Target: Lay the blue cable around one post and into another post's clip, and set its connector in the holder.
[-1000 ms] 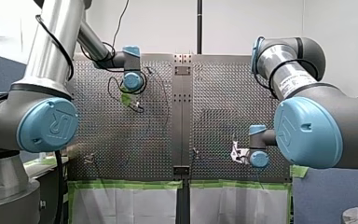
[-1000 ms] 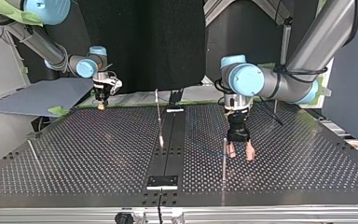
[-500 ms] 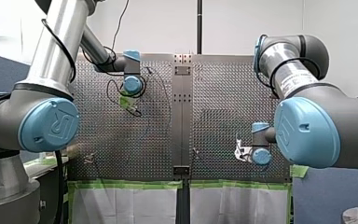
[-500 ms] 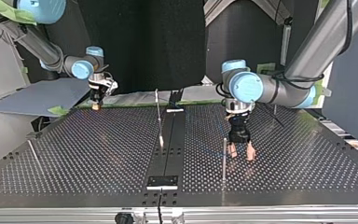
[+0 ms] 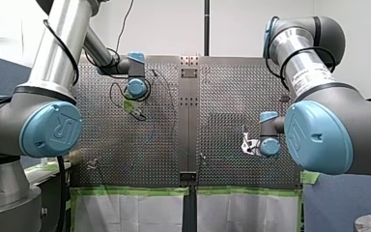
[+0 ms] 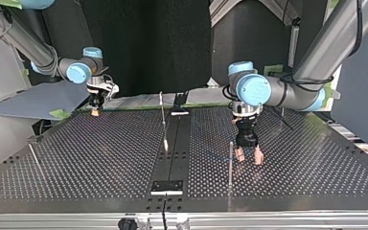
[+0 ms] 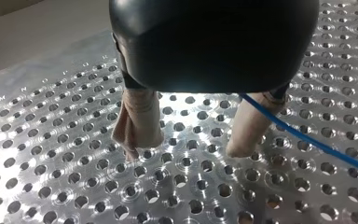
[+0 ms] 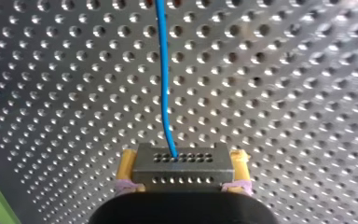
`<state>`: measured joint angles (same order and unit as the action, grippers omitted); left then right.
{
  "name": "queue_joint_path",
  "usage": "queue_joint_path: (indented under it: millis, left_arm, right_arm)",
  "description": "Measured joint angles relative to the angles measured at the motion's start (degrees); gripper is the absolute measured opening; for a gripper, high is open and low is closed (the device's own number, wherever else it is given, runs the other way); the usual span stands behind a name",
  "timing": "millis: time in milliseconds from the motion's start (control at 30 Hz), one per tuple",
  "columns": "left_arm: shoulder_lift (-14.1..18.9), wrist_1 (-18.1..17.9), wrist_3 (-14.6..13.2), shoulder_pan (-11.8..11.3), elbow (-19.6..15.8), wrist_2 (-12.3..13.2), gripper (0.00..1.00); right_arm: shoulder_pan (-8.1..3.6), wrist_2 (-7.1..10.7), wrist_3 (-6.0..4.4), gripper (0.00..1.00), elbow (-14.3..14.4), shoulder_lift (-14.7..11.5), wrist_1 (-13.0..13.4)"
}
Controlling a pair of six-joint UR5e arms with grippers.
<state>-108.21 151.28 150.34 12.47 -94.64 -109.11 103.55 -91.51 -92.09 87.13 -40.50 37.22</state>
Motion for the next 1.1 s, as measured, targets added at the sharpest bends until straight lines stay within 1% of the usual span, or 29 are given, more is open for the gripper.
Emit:
queue_joint_path:
  millis: [133, 267, 367, 467, 633, 733, 867, 1000, 1100]
  left_arm:
    - [0.01, 0.16, -0.22, 0.06, 0.0, -0.16, 1.0]
    - [0.01, 0.39, -0.85, 0.34, 0.0, -0.29, 1.0]
    - [0.0, 0.54, -1.13, 0.49, 0.0, -0.33, 1.0]
    - [0.02, 0.58, -1.22, 0.6, -0.03, -0.35, 1.0]
    - [0.03, 0.6, -1.27, 0.69, -0.07, -0.26, 1.0]
    - [0.01, 0.6, -1.26, 0.71, -0.07, -0.18, 1.0]
    - [0.01, 0.61, -1.18, 0.73, -0.05, -0.04, 1.0]
    - [0.0, 0.56, -1.12, 0.73, -0.06, 0.23, 1.0]
    - [0.0, 0.5, -1.11, 0.73, -0.06, 0.32, 1.0]
  right_arm:
    - [0.07, -0.16, -0.21, 0.01, 1.91, -1.94, 0.14]
    - [0.25, -0.24, -1.03, 0.01, 4.14, -4.16, -0.35]
    - [0.34, -0.2, -1.38, 0.01, 5.66, -5.71, -0.8]
    - [0.45, -0.15, -1.36, 0.01, 6.59, -7.19, -1.27]
    - [0.74, 0.25, -1.21, 0.01, 6.93, -9.34, -2.98]
    - [0.93, 1.12, -0.96, 0.01, 6.95, -10.82, -4.42]
    - [1.26, 1.74, -0.01, 0.01, 6.85, -12.78, -6.38]
    - [1.39, 1.73, 0.82, 0.01, 6.28, -14.72, -8.31]
    - [1.3, 1.15, 1.11, 0.01, 5.93, -16.32, -9.91]
